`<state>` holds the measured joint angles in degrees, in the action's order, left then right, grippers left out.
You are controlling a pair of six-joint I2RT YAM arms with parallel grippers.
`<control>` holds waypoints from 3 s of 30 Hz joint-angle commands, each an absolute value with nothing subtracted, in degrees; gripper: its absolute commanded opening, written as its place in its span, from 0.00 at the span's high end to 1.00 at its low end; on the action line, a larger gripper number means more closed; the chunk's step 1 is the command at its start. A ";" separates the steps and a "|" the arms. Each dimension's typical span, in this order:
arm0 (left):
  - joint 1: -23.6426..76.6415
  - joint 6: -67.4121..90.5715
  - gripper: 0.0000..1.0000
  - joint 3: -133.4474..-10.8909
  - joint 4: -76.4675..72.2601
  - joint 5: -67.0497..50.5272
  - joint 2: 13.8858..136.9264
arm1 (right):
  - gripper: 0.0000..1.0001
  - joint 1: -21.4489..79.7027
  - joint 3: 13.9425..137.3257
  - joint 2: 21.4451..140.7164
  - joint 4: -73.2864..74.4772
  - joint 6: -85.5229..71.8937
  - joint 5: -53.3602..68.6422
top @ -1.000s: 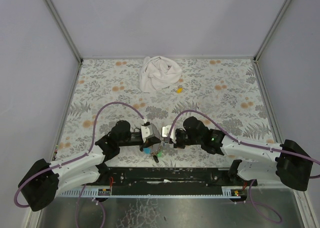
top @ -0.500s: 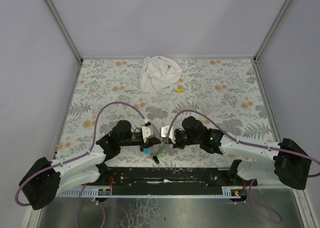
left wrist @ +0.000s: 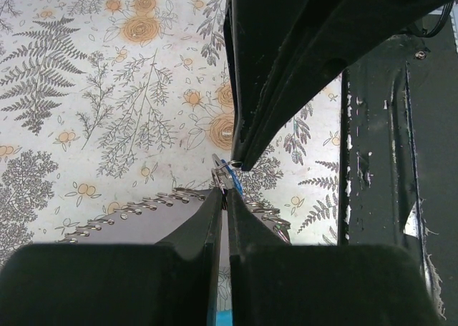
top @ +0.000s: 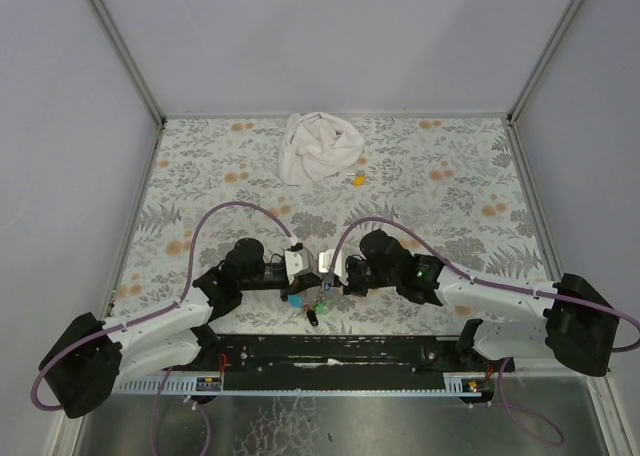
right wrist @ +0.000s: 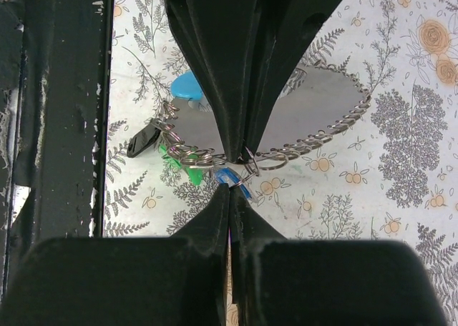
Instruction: Put the keys on the keyring
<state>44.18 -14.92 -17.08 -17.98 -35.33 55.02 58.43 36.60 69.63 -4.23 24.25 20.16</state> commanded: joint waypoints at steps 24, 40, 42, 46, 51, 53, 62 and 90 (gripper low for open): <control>44.50 -13.98 1.00 -17.18 -21.06 -32.67 50.89 | 1.00 54.69 40.42 65.94 -0.57 24.83 19.22; 44.41 -12.29 1.00 -15.95 -20.74 -22.96 47.71 | 0.90 54.49 43.50 72.94 4.82 13.41 11.57; 44.36 -11.16 1.00 -15.55 -20.51 -18.44 46.57 | 0.73 54.40 44.51 75.03 5.71 11.99 12.33; 44.31 -9.68 1.00 -14.87 -21.07 -13.85 45.28 | 0.69 54.16 46.77 79.39 8.17 9.78 11.70; 44.30 -8.42 1.00 -14.96 -20.88 -8.96 45.55 | 0.69 53.21 50.32 83.66 9.86 -1.22 7.09; 44.27 -7.76 1.00 -14.53 -21.21 -6.49 44.68 | 0.68 53.22 52.30 85.44 11.82 -6.10 6.70; 44.04 -5.44 1.00 -12.74 -22.04 0.60 40.44 | 0.64 53.26 51.44 86.72 9.62 -13.37 1.95; 44.10 -4.91 1.00 -12.49 -23.12 1.24 41.10 | 0.69 59.16 56.27 96.34 12.45 -30.61 -6.25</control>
<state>44.25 -5.15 -12.60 -17.54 0.69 41.10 58.24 53.23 95.18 11.70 -29.89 -4.05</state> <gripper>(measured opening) 0.010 0.329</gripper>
